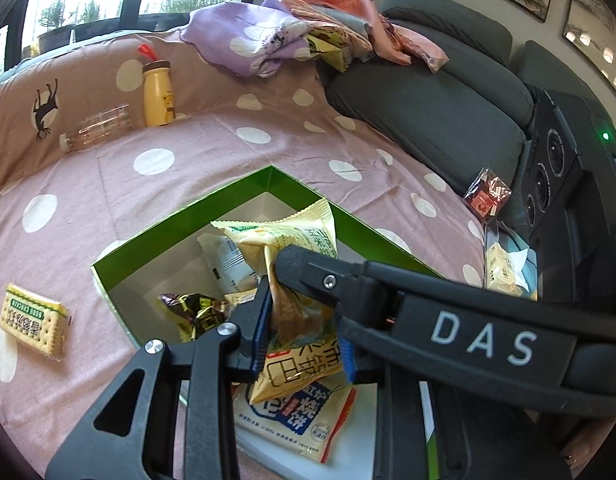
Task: Organize snacks
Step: 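Carry the corn snack bag into the green box and open the right tool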
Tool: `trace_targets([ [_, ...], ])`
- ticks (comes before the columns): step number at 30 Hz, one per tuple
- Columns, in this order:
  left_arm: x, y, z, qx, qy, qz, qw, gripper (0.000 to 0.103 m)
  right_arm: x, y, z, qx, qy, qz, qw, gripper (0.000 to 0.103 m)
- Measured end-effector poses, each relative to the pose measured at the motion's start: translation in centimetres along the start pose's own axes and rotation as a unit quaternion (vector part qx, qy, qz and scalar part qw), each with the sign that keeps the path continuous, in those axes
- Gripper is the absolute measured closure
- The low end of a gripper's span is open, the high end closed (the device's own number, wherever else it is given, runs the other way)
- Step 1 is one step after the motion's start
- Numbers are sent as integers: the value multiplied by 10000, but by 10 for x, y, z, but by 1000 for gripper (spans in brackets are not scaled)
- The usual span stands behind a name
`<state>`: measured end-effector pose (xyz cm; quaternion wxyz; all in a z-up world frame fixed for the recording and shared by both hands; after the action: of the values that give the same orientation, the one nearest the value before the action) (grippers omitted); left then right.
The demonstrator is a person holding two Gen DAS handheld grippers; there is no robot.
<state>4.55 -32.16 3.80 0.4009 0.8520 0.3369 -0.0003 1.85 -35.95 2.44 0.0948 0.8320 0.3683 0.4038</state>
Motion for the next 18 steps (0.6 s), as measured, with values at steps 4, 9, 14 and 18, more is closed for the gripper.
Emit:
trace_targets([
  [4,-4,2,5,17,-42,32,10000,76,-7,4,-2,-77,-25,105,9999,63],
  [9,-6,-3,19,192,-99,-34,9998,76,-19,6,3,-49,-251,269,9993,63],
  [14,-8,-5,25,270,-138,-76,9995,76,-29,7,7,-5,-475,357,9982,62],
  [18,-8,-6,30,336,-99,-54,9994,76,-34,8,9,7,-465,424,9980,62],
])
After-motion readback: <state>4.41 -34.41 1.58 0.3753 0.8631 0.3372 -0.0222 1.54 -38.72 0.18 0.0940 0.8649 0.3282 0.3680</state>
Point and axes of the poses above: each gripper's, at about its wrist camera, not at the fingertips, and z roughly the way its jaws point, x to its left, y to its top, the point moved 10 cm from there along z, roughly the way its jaws point, and after that the axes turned 3 degrees about x, right-handed, at the moved point
